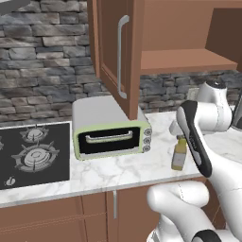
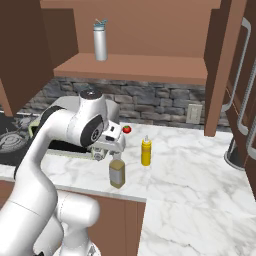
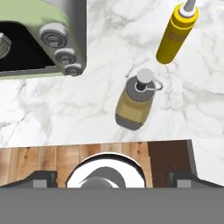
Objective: Pick the mustard and oil and vinegar bottle from the counter and place them in the cabinet.
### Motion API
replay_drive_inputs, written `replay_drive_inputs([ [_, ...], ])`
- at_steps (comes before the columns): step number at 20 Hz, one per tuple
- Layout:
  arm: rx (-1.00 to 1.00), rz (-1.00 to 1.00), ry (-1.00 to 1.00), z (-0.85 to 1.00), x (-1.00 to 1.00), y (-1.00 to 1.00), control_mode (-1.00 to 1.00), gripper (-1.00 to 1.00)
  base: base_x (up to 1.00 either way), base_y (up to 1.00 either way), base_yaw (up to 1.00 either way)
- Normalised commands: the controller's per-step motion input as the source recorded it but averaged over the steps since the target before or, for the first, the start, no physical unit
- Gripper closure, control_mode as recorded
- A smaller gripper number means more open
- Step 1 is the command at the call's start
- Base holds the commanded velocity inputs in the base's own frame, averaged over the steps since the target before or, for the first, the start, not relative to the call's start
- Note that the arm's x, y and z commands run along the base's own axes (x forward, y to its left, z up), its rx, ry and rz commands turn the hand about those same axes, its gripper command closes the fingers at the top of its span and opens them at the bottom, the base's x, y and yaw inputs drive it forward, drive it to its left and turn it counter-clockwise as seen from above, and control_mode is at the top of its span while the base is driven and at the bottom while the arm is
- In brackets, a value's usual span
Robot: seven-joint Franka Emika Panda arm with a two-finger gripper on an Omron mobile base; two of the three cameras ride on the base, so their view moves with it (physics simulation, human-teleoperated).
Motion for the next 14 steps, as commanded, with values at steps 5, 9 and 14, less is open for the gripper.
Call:
replay_drive_inputs([
  [5,0.0,-0.03,-0.04,-0.14,-0.07,-0.1,-1.0,-1.0,0.0,0.0,0.0],
  [9,0.0,0.0,-0.09,-0.14,-0.03,-0.01,-1.0,-1.0,0.0,0.0,0.0],
  [14,0.0,0.0,-0.13,-0.15,-0.06,0.0,-1.0,-1.0,0.0,0.0,0.0],
])
